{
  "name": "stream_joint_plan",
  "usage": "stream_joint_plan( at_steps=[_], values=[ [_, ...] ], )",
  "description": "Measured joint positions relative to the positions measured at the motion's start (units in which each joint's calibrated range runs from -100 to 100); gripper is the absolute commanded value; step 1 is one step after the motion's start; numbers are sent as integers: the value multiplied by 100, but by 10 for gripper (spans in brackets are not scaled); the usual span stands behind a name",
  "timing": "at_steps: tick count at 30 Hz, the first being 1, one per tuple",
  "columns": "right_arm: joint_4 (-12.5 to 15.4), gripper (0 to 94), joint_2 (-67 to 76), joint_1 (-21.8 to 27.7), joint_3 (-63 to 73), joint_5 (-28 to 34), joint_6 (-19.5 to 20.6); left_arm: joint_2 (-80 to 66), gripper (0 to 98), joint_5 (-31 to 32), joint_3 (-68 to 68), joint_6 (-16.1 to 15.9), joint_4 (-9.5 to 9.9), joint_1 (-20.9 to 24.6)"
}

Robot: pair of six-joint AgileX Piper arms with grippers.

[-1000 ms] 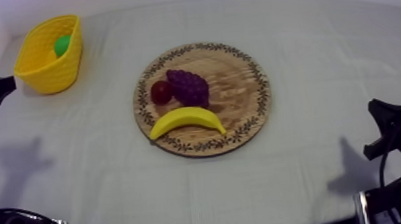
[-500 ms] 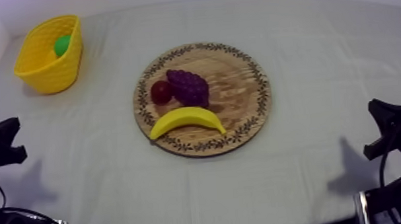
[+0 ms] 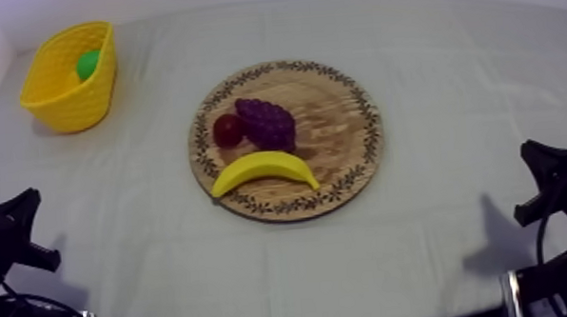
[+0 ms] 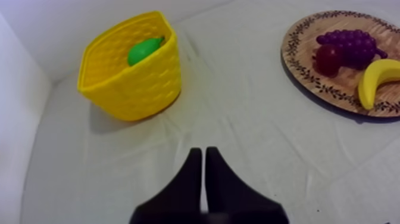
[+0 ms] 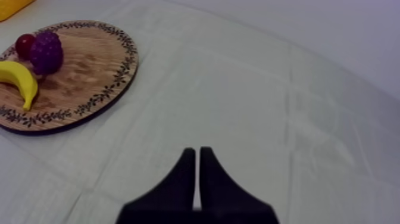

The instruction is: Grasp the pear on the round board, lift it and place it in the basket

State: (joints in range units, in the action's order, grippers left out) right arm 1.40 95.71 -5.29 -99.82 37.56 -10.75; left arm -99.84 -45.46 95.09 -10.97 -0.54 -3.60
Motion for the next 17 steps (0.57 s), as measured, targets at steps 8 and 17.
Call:
stream_joint_plan(
  at_steps=[8,17],
  values=[
    [0,4,0,0,0,0,11,-16,0,475,243,504,134,-4],
    [0,4,0,0,0,0,5,-16,0,1458,459,1948,255,-4]
  ],
)
